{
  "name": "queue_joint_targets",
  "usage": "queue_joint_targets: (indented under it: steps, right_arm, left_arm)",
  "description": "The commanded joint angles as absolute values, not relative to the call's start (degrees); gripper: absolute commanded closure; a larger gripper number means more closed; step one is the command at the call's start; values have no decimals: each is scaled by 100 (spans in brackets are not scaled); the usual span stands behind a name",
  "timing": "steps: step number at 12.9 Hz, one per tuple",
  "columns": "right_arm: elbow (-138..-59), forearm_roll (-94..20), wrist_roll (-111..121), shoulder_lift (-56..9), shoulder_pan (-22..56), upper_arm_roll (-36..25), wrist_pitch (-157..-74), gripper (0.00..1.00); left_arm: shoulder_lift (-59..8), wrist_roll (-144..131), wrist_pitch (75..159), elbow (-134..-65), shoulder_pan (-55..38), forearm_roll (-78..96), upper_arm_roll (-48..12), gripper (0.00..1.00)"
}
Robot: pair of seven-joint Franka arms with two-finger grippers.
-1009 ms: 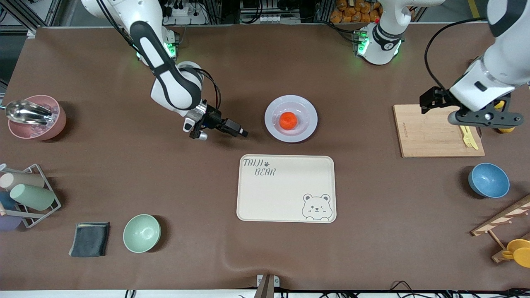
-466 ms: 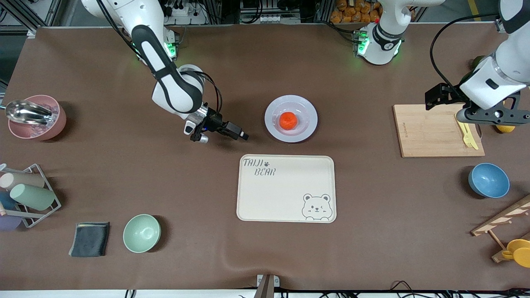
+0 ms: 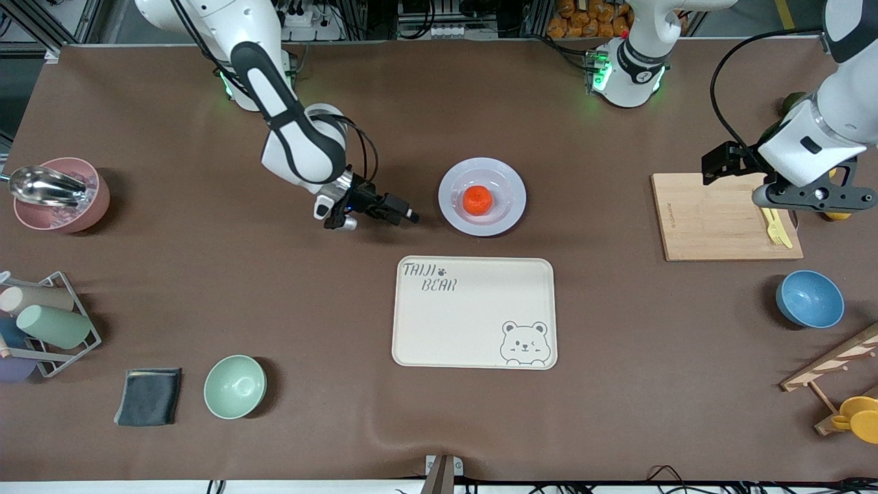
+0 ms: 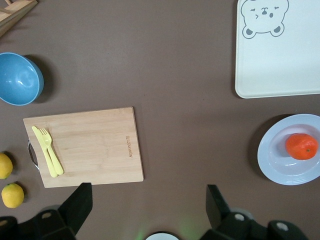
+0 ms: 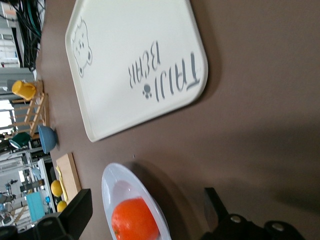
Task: Place orange and plate with both arms
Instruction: 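Grip the plate rim with the right gripper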
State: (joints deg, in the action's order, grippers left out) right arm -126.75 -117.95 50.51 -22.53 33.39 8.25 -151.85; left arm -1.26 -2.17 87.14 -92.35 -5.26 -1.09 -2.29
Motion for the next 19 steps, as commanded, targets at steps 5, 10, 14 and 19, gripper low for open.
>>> queue_joint_targets:
  steps: [5,10,14,19]
  right_arm:
    - [-12691,-11962,5168,-2435,3621,791,-15144,25]
    - [-12691,-12014,5168,-2470,3621,791,-15022,32]
    - [-12674,-12182,5203,-2566,3665,791,-14748,35]
    - [-12683,-12217,5273,-2663,3770,791,-14634,42]
  left_arm:
    - [-158,-387,8578,-9123,-466,0,-202,0]
    - [-158,-378,8578,-9114,-448,0,-202,0]
    - [-158,-378,8578,-9114,-440,0,-202,0]
    - [-158,-360,8578,-9114,-431,0,-193,0]
